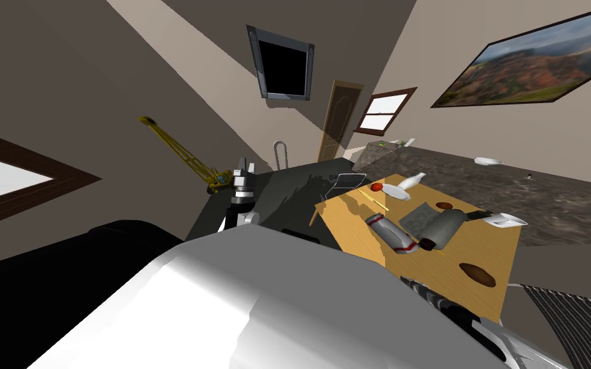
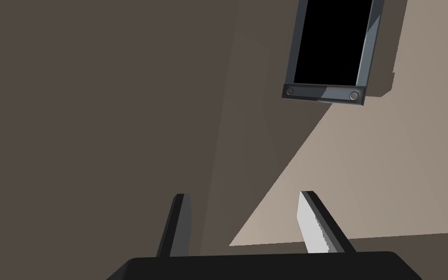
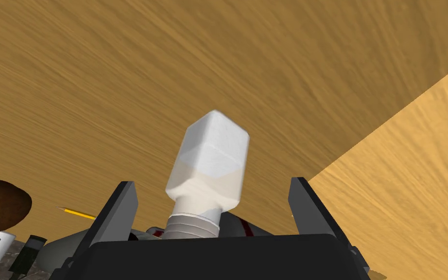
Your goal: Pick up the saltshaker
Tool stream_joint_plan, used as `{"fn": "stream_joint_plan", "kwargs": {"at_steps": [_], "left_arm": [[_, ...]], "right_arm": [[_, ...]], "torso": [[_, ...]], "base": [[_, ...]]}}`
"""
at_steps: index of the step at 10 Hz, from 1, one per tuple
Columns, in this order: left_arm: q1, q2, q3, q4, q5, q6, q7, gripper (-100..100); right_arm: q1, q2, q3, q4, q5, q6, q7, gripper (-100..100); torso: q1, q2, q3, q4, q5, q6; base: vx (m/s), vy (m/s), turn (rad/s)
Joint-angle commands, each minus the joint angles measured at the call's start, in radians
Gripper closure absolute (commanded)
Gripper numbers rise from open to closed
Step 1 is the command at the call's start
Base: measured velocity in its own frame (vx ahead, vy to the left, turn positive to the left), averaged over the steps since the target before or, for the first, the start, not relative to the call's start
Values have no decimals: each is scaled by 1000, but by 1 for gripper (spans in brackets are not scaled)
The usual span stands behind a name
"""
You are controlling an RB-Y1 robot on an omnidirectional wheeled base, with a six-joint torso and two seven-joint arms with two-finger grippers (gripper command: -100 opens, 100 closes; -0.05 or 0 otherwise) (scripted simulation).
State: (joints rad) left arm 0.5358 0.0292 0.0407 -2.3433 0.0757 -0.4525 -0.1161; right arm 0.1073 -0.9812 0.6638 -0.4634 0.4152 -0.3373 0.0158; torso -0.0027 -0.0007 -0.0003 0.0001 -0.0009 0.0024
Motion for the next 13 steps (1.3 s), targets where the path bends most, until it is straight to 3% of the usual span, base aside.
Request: {"fn": "stream_joint_plan", "kwargs": {"at_steps": [1,4,5,9,10,11,13], "left_arm": [[0,0,0,0,0,0,0,0],[0,0,0,0,0,0,0,0],[0,0,0,0,0,0,0,0],[0,0,0,0,0,0,0,0],[0,0,0,0,0,0,0,0],[0,0,0,0,0,0,0,0],[0,0,0,0,0,0,0,0]], "right_arm": [[-4,32,-11,7,0,25,14,-100],[1,26,-7,-9,0,35,5,-100],[0,27,-7,-6,0,32,7,100],[0,26,-8,-6,0,32,7,100],[0,26,-8,-6,0,32,7,0],[3,-6,2,-7,0,1,-5,100],[8,-11,1,-14,-1,6,-5,100]], "torso": [[0,0,0,0,0,0],[0,0,0,0,0,0],[2,0,0,0,0,0],[0,-1,-1,0,-1,-1],[0,-1,-1,0,-1,-1],[0,-1,-1,0,-1,-1],[6,-1,-1,-1,0,0]], "base": [[-7,-52,56],[-6,-31,14],[0,0,0],[0,0,0],[0,0,0],[12,60,-67],[9,71,-50]]}}
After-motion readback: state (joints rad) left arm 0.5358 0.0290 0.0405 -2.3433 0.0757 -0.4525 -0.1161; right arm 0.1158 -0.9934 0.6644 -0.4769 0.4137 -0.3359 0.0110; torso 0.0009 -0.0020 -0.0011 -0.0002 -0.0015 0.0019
